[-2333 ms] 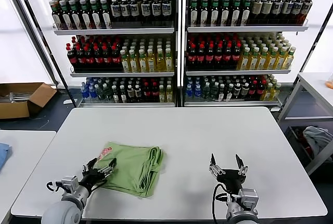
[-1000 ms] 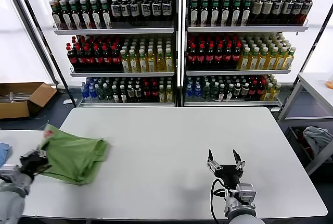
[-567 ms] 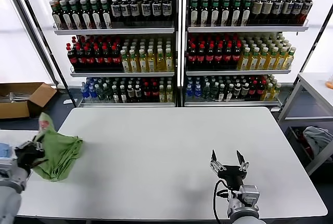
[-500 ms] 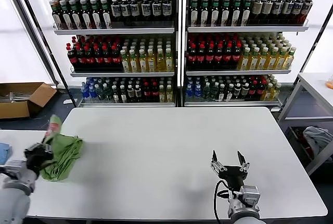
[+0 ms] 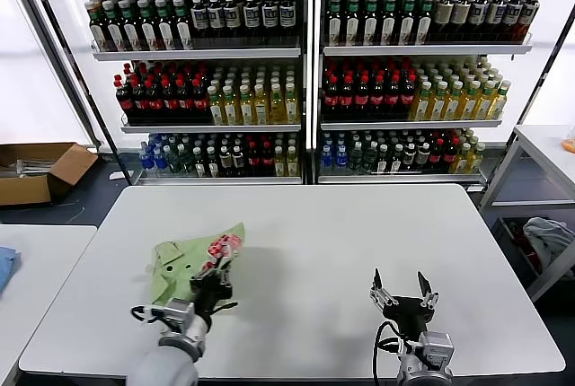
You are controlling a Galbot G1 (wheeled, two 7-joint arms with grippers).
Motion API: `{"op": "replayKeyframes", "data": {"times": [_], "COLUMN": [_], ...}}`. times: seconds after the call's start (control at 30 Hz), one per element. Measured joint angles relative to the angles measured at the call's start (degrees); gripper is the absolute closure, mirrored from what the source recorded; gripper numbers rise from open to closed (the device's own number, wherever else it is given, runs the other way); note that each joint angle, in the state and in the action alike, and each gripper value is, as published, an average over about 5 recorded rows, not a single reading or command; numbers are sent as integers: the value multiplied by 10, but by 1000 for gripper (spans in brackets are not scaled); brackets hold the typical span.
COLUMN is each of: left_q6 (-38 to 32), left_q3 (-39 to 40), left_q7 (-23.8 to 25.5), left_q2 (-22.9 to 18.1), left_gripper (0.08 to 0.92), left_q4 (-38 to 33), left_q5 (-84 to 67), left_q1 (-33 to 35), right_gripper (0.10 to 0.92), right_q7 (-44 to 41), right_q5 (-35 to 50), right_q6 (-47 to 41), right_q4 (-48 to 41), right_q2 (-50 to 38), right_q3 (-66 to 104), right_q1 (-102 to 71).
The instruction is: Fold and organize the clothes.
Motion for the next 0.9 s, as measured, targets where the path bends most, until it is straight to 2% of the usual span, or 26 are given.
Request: {"op": "replayKeyframes", "data": {"times": [0.23, 0.33, 0.67, 0.9], "left_q6": [-4, -12, -32, -34], "left_q3": [55, 74, 124, 122], "left_q7": [-2, 1, -7, -26], "left_q2": [-38, -52, -87, -90], "left_gripper": [882, 840, 543, 335], "left_q4": [32, 46, 49, 24], "left_q5": [-3, -14, -76, -102], "left_q1": [-32, -45, -68, -64], "right_gripper": [203, 203, 203, 203], "right_q7": [0, 0, 8, 13], "right_q5": [-10, -11, 14, 91], "right_q6": [-1, -4, -22, -39], "right_q4": [-8, -13, -36, -53], "right_q2": [5, 9, 13, 12], "right_q3": [-3, -7, -20, -35], "right_q1": [-1, 1, 24, 62]}}
